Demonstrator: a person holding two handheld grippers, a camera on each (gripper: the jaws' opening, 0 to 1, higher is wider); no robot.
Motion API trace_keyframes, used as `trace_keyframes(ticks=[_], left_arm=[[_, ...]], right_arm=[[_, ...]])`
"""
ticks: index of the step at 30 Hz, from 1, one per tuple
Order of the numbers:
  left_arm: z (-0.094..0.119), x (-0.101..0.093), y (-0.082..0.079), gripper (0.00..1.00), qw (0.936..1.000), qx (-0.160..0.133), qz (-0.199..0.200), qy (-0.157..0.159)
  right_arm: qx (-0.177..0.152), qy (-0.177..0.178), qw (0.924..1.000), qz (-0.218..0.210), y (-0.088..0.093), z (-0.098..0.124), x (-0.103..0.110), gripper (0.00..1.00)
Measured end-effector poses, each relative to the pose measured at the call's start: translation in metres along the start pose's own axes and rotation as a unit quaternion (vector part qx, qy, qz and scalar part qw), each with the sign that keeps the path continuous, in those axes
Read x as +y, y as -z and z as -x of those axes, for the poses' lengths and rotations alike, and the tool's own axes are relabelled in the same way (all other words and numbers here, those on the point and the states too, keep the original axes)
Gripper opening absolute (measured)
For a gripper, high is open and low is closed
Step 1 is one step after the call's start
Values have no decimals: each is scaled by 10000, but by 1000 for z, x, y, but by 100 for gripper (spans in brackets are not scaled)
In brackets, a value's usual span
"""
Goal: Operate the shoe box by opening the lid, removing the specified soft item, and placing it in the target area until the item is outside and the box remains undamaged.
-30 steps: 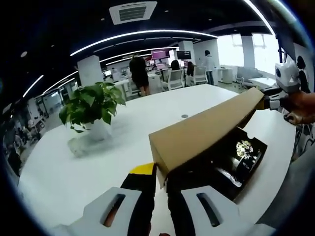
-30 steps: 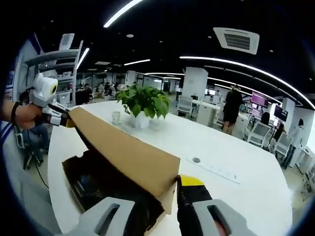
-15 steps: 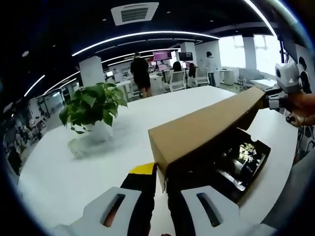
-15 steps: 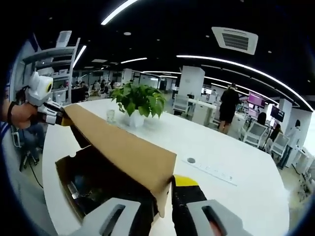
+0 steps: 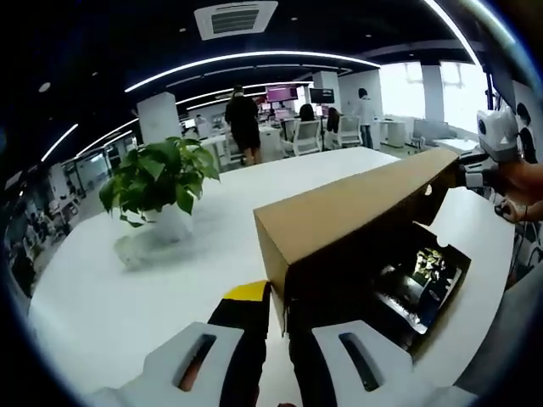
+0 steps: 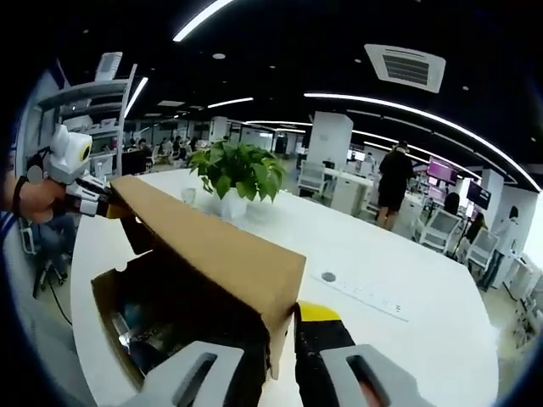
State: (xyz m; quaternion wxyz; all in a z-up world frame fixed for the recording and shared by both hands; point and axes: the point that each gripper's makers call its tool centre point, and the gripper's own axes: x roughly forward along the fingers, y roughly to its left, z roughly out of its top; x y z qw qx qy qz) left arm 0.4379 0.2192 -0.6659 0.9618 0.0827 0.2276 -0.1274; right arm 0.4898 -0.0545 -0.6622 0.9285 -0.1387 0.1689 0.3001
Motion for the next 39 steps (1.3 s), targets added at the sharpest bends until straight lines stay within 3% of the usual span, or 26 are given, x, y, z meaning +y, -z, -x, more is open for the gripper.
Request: trace_keyframes(ticks=[12,19,34,39], left_arm=[[-13,7,-6,4,10000,-13,67,-24],[-21,10,-6,4,10000,25,55,-34],[-39,10,9,3,9996,254,71,-43],[-41,11,8,3,9998,179,69,-78]], right_arm=[[87,27,10000,-22,0,-9,-2,5],[258,4,9997,-20,9,-17,-3,4],[500,-53,9987,-77,29,-32,-8,0],[575,-3,9983,-134,34,-35,-9,1]])
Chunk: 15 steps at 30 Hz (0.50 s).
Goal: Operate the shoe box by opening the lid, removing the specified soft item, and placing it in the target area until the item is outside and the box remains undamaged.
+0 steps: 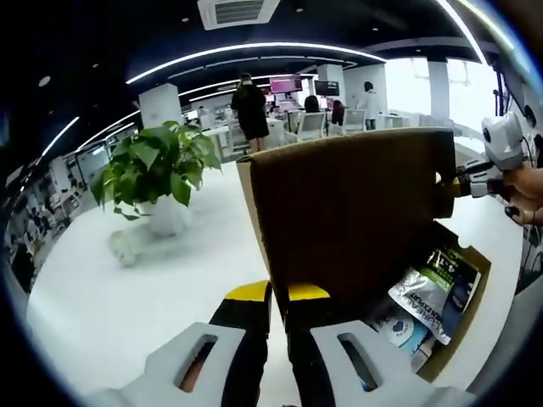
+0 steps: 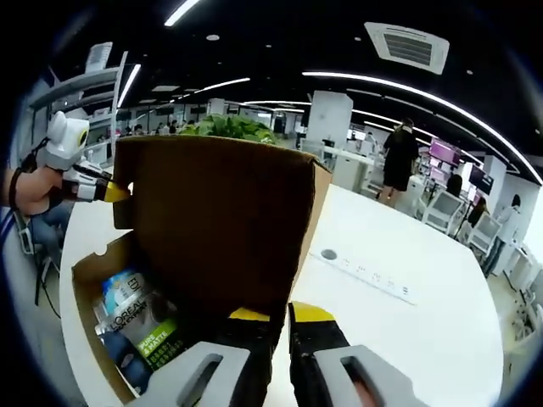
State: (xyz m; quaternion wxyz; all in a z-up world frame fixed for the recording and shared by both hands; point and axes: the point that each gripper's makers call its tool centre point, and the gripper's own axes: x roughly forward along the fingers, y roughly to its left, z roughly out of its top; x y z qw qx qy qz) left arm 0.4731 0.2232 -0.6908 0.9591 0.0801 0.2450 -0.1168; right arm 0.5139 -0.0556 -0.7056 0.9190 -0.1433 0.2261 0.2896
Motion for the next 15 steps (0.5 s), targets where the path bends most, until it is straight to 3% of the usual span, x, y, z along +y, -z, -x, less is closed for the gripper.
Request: trace_keyframes(ticks=[7,15], left_arm=[[-3,-1,1,3,9998,-1,-122,-138],[-8,-3,22,3,9995,242,-7,-191]], right_arm=[[137,17,9999,-28,7,-3,1,0],[225,-30,9997,-24,12,-6,2,0]])
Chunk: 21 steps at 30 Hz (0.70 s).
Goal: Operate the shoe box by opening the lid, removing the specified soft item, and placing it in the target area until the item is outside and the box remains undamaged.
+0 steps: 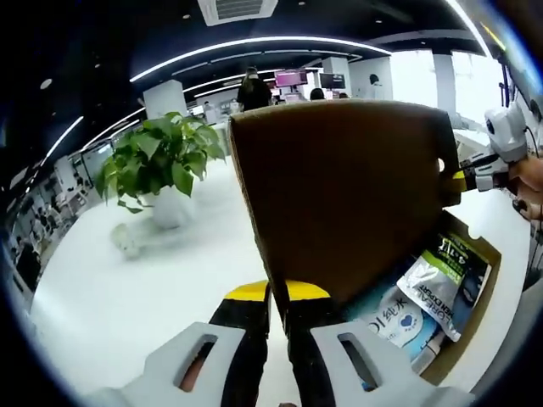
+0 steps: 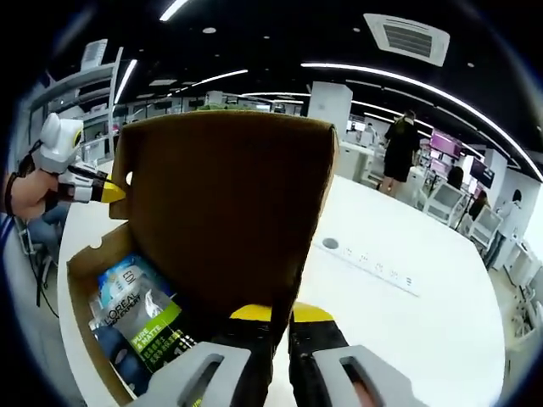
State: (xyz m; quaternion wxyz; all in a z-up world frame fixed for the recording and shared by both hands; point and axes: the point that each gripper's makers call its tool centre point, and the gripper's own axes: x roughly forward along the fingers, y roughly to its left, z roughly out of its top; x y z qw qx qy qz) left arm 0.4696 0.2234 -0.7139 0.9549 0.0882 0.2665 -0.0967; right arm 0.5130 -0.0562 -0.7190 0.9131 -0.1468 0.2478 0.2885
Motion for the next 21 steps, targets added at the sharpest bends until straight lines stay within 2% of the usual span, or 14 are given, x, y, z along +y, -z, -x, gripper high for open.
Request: trace_keyframes(ticks=[5,21], left_arm=[[-2,-1,6,3,10000,86,27,31],[-15,4,2,3,9997,217,54,140]], right_arm=[[42,-24,10000,-57,2,-4,-1,0],[191,-51,9997,-155,2,-17,-6,1]])
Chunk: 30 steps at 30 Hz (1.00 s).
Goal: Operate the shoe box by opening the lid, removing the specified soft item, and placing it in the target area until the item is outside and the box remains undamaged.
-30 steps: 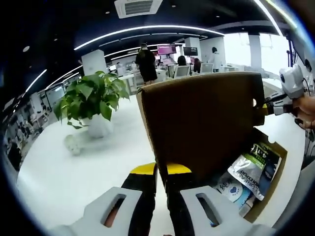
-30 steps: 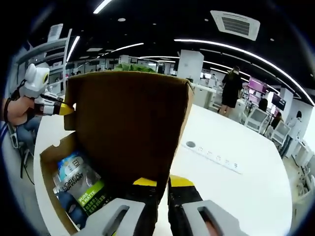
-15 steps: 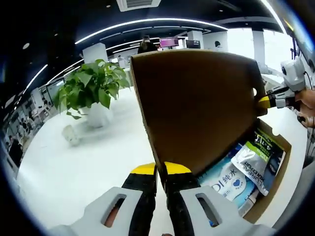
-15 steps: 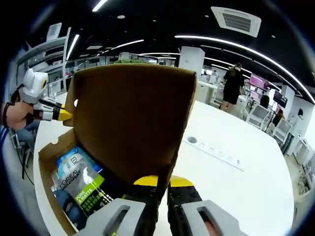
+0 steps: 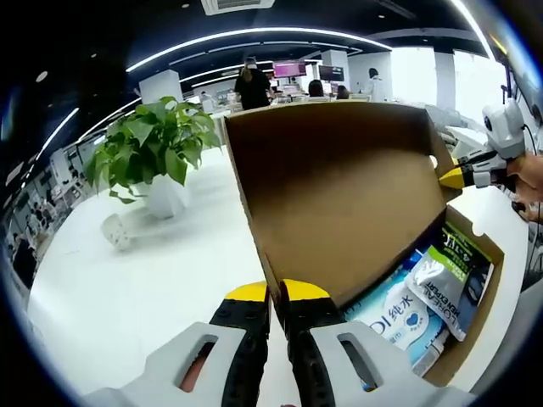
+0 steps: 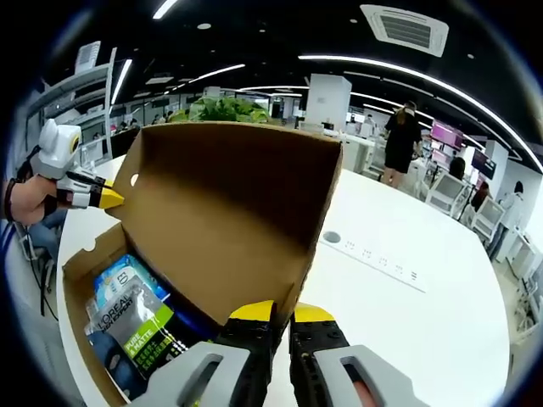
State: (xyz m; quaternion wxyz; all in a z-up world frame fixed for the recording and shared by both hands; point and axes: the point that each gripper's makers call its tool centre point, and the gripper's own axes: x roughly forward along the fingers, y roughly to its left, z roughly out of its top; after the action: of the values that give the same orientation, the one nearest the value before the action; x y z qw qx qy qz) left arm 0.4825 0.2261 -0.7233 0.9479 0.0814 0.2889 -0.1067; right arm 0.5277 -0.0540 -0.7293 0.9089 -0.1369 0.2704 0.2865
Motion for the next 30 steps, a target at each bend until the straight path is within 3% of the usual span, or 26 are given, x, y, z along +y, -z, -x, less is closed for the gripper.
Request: trace_keyframes(ticks=[10,30], left_arm=[[-12,2,1,4,9997,255,58,2],[-28,2,9,6,9989,457,46,30]], right_arm=[[167,-19,9999,-22,3,-12,-2,2],[440,14,9990,-117,19,-24,-4,4]])
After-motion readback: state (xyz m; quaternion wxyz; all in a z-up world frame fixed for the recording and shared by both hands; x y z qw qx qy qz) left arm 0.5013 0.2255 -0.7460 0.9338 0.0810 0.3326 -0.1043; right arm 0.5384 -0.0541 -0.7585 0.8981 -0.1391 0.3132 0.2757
